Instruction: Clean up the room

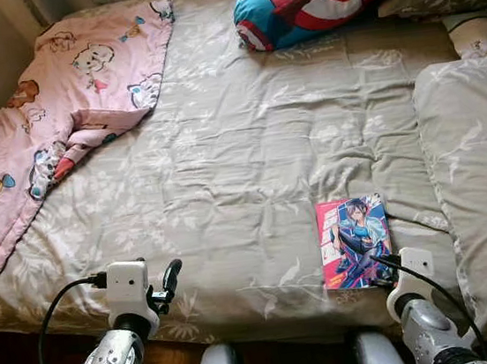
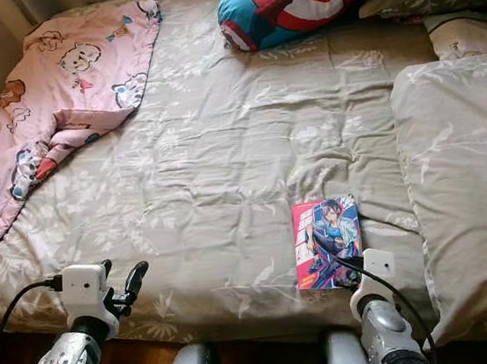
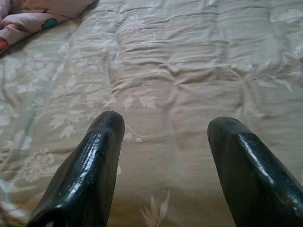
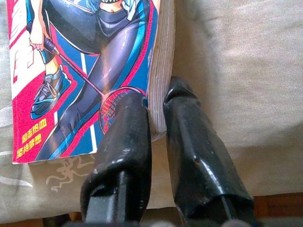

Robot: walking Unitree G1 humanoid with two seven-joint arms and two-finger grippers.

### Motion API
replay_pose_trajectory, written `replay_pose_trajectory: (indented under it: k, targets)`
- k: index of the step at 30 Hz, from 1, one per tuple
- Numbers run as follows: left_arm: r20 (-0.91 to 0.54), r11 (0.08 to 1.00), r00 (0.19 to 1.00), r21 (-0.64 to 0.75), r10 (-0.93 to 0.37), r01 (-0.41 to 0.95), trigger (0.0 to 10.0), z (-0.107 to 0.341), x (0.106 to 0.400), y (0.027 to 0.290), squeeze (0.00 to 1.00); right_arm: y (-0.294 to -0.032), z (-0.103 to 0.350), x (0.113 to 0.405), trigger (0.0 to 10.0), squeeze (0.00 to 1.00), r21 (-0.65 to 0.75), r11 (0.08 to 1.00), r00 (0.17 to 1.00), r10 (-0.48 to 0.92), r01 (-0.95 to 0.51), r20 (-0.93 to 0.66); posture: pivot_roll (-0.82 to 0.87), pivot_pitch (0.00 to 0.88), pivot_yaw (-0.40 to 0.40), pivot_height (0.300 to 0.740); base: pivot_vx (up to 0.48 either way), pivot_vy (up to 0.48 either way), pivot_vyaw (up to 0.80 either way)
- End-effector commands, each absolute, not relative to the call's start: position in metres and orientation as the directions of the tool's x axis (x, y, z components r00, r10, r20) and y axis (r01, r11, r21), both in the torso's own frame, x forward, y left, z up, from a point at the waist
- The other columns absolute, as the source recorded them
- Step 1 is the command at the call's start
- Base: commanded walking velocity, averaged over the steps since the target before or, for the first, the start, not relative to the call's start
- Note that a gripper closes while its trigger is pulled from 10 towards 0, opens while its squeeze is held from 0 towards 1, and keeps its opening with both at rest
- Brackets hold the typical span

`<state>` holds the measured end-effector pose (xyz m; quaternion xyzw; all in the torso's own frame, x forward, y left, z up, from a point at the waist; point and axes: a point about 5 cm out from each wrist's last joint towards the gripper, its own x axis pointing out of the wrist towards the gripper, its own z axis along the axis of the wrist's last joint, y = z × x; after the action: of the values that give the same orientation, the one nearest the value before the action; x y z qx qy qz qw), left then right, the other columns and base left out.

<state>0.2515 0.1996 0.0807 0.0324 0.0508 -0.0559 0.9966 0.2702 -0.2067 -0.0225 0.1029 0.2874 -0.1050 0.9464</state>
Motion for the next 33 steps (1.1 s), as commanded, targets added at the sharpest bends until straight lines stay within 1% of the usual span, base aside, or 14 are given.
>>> replay_pose_trajectory:
  k: [1, 2, 3, 4, 5, 7, 9, 10, 11, 12, 13, 19, 29, 33]
  targets:
    - [-0.132, 0.990, 0.986, 0.084, -0.105, 0.117, 10.0, 0.079, 0.247, 0.204, 0.00, -0.199, -0.037, 0.256, 10.0, 0.08, 0.142, 0.952, 0.763, -0.121, 0.270, -0.634, 0.14, 0.214, 0.154, 0.643, 0.000, 0.000, 0.00]
    - [-0.132, 0.990, 0.986, 0.084, -0.104, 0.116, 10.0, 0.078, 0.247, 0.204, 0.00, -0.199, -0.037, 0.256, 10.0, 0.51, 0.142, 0.952, 0.763, -0.122, 0.270, -0.634, 0.14, 0.214, 0.154, 0.643, 0.000, 0.000, 0.00]
    - [-0.132, 0.990, 0.986, 0.084, -0.104, 0.116, 10.0, 0.078, 0.247, 0.204, 0.00, -0.199, -0.037, 0.256, 10.0, 0.51, 0.142, 0.952, 0.763, -0.122, 0.270, -0.634, 0.14, 0.214, 0.154, 0.643, 0.000, 0.000, 0.00]
    - [-0.133, 0.990, 0.986, 0.083, -0.103, 0.114, 10.0, 0.078, 0.247, 0.204, 0.00, -0.200, -0.036, 0.257, 10.0, 0.59, 0.140, 0.952, 0.763, -0.125, 0.273, -0.634, 0.14, 0.215, 0.150, 0.643, 0.000, 0.000, 0.00]
    - [-0.134, 0.990, 0.986, 0.083, -0.102, 0.114, 10.0, 0.078, 0.247, 0.204, 0.00, -0.200, -0.036, 0.257, 10.0, 0.59, 0.139, 0.952, 0.763, -0.127, 0.274, -0.634, 0.14, 0.215, 0.150, 0.643, 0.000, 0.000, 0.00]
    - [-0.134, 0.990, 0.986, 0.083, -0.102, 0.114, 10.0, 0.077, 0.247, 0.204, 0.00, -0.201, -0.036, 0.257, 10.0, 0.56, 0.133, 0.951, 0.761, -0.134, 0.278, -0.635, 0.14, 0.216, 0.149, 0.643, 0.000, 0.000, 0.00]
    - [-0.134, 0.990, 0.986, 0.084, -0.102, 0.114, 10.0, 0.077, 0.247, 0.203, 0.00, -0.202, -0.037, 0.256, 10.0, 0.51, 0.125, 0.950, 0.756, -0.144, 0.287, -0.638, 0.14, 0.217, 0.149, 0.643, 0.000, 0.000, 0.00]
    - [-0.135, 0.990, 0.986, 0.083, -0.101, 0.113, 10.0, 0.077, 0.247, 0.203, 0.00, -0.202, -0.037, 0.255, 10.0, 0.36, 0.118, 0.949, 0.751, -0.152, 0.294, -0.643, 0.14, 0.217, 0.149, 0.643, 0.000, 0.000, 0.00]
    - [-0.135, 0.990, 0.986, 0.083, -0.101, 0.113, 10.0, 0.077, 0.247, 0.203, 0.00, -0.202, -0.037, 0.255, 10.0, 0.36, 0.118, 0.949, 0.751, -0.152, 0.294, -0.643, 0.14, 0.217, 0.149, 0.643, 0.000, 0.000, 0.00]
    - [-0.135, 0.990, 0.986, 0.084, -0.101, 0.113, 10.0, 0.077, 0.246, 0.203, 0.00, -0.202, -0.037, 0.255, 10.0, 0.05, 0.118, 0.948, 0.749, -0.153, 0.295, -0.644, 0.14, 0.217, 0.149, 0.643, 0.000, 0.000, 0.00]
    - [-0.135, 0.990, 0.986, 0.084, -0.101, 0.113, 10.0, 0.077, 0.247, 0.203, 0.00, -0.203, -0.038, 0.254, 10.0, 0.00, 0.110, 0.948, 0.745, -0.159, 0.298, -0.648, 0.14, 0.216, 0.149, 0.643, 0.000, 0.000, 0.00]
    - [-0.133, 0.990, 0.986, 0.081, -0.101, 0.112, 10.0, 0.077, 0.247, 0.203, 0.00, -0.206, -0.039, 0.253, 10.0, 0.00, 0.098, 0.944, 0.737, -0.179, 0.316, -0.652, 0.14, 0.214, 0.149, 0.643, 0.000, 0.000, 0.00]
    - [-0.136, 0.990, 0.985, 0.077, -0.105, 0.116, 10.0, 0.076, 0.248, 0.201, 0.00, -0.229, -0.028, 0.258, 10.0, 0.00, 0.055, 0.918, 0.743, -0.281, 0.393, -0.607, 0.13, 0.208, 0.151, 0.643, 0.000, 0.000, 0.00]
    - [-0.137, 0.990, 0.985, 0.077, -0.108, 0.119, 10.0, 0.075, 0.249, 0.200, 0.00, -0.230, -0.028, 0.258, 10.0, 0.00, 0.048, 0.920, 0.740, -0.281, 0.390, -0.611, 0.13, 0.204, 0.150, 0.643, 0.000, 0.000, 0.00]
